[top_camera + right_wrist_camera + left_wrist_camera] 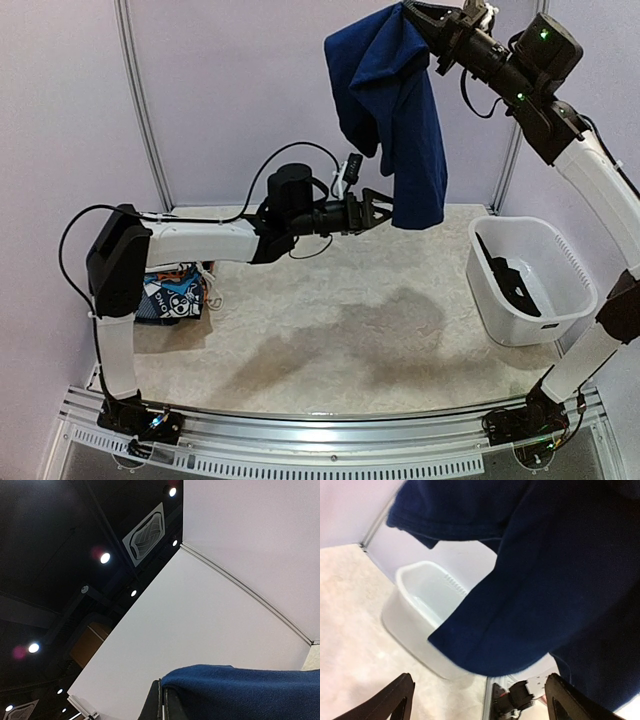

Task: Fold and stack the mixed laundry pile
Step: Pass from the right arm to the left

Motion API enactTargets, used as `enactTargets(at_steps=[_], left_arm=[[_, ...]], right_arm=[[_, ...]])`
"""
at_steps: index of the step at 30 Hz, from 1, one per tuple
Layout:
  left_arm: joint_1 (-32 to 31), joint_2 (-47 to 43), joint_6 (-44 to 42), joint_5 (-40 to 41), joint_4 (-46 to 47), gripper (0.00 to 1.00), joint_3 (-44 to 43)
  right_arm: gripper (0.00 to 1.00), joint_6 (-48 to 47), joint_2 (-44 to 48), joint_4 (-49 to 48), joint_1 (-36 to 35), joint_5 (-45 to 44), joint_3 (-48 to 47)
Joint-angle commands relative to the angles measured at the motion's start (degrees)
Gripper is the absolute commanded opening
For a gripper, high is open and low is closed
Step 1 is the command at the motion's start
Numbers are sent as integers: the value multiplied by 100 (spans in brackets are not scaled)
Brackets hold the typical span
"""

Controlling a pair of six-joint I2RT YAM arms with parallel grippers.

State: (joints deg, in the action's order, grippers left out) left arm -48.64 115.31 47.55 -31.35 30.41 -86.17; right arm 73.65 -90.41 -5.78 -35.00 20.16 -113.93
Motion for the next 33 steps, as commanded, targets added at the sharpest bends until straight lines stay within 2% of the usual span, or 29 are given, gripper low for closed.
enactTargets(at_steps=[1, 4, 7, 9, 11, 12, 16, 21, 26, 33], left_arm=[[-137, 228, 726, -95, 1078, 92, -332], [-137, 418, 1280, -58, 1627, 85, -479], [-120, 487, 1633, 19, 2078, 68, -526], [-92, 439, 1810, 33, 2351, 44, -439], [-34, 334, 1982, 10, 2601, 6, -216], [14, 237, 2060, 11, 2688, 0, -42], [320, -528, 1935, 244, 2559, 0, 1124], [644, -1816, 1032, 612, 1076, 0, 2191], [673, -2763, -60, 1030, -904, 0, 2297], [664, -3426, -985, 1497, -2613, 0, 2087]], right_arm=[[0, -11, -168, -538, -247, -165, -104], [0, 31, -252, -703, -337, -213, -44], [0, 160, -270, -871, -335, -255, 108], [0, 163, -250, -889, -338, -272, 170], [0, 116, -204, -855, -332, -341, 250], [0, 34, -172, -810, -338, -400, 287], [0, -363, 148, -412, -316, -700, 541], [0, -661, 799, -187, -256, -1495, 1612], [0, -565, 1316, -193, -222, -1933, 2755], [0, -419, 1362, -181, -219, -1976, 3301]])
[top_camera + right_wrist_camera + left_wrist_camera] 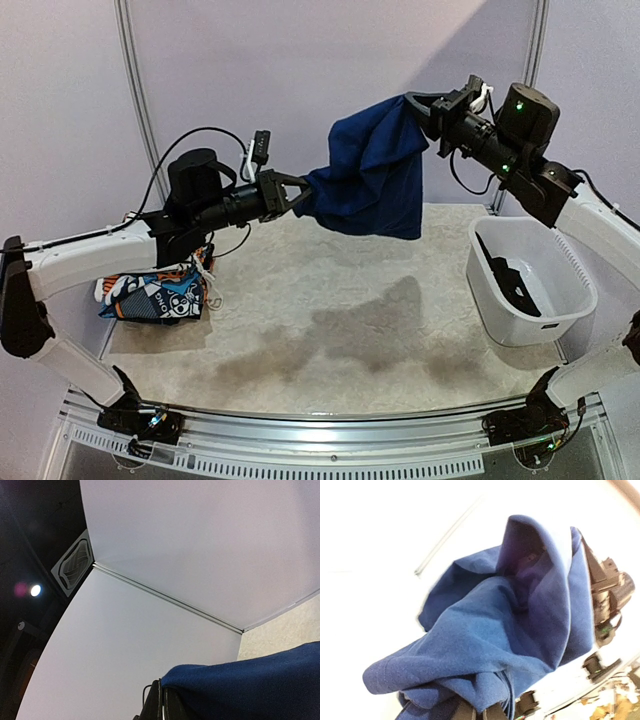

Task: Fold and stack the mixed laundry pile
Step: Pass from the right arm to the left

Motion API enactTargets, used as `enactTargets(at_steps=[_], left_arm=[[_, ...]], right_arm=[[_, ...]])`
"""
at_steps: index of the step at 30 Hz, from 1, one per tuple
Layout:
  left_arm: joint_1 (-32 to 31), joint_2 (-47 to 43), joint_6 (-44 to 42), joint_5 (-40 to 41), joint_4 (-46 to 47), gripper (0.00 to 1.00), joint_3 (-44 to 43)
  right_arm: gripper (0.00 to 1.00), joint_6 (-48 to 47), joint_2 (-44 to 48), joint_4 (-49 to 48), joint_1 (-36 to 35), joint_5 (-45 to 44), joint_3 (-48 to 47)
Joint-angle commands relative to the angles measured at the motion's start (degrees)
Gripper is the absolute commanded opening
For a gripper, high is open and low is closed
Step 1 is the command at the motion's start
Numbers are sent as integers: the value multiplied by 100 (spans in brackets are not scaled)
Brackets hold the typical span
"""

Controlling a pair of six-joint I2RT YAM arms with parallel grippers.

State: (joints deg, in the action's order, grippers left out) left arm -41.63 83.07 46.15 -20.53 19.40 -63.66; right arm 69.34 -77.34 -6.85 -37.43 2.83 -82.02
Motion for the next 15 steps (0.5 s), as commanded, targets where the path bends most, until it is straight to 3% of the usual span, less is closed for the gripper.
enactTargets(at_steps=[1, 3, 8, 12, 14, 15], left_arm=[[-38, -264, -981, 486, -1735, 0, -228], [-38, -347, -1292, 653, -2385, 0, -444], [-32, -464, -2158, 1118, -3845, 0, -1294], [-39, -442, -2522, 1225, -4474, 0, -1734], [-46, -423, -2593, 1252, -4676, 0, -1695], [-66, -416, -2621, 1298, -4789, 0, -1621]], right_arm=[[0, 2, 38, 93, 24, -253, 96], [0, 50, -30, 583, 17, -578, -37], [0, 291, -282, 3533, 35, -1583, -947], [1, 518, -557, 5068, 75, -1736, -1164], [11, 618, -683, 5594, 78, -1603, -949], [25, 617, -731, 5767, 77, -1488, -779]])
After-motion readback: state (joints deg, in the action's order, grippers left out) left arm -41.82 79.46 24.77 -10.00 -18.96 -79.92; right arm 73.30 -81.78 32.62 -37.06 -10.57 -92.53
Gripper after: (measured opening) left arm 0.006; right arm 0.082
